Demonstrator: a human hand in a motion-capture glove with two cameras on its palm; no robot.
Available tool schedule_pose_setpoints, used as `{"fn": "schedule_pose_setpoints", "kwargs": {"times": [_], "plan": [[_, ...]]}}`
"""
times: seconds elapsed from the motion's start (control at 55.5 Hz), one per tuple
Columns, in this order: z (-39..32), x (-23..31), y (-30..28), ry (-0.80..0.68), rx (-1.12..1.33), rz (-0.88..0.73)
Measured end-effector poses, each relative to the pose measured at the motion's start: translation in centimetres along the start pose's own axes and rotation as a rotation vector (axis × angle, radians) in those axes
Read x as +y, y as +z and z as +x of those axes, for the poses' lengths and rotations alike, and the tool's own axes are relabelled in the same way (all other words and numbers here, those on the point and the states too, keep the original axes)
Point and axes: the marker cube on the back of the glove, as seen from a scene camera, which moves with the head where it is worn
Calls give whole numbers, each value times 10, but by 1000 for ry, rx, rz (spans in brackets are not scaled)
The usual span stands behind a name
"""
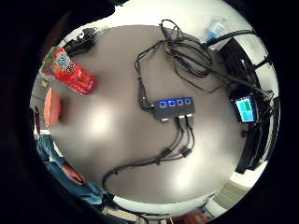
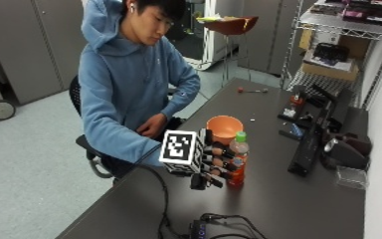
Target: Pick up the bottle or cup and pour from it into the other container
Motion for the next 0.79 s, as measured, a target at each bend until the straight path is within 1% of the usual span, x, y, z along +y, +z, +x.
{"fn": "schedule_pose_setpoints", "kwargs": {"times": [0.415,0.577,0.667,0.793], "plan": [[-10,-42,48,-5,-261,40],[-19,-55,65,-27,-307,49],[-24,-66,68,-39,-319,79],[-38,-73,76,-56,-403,100]]}}
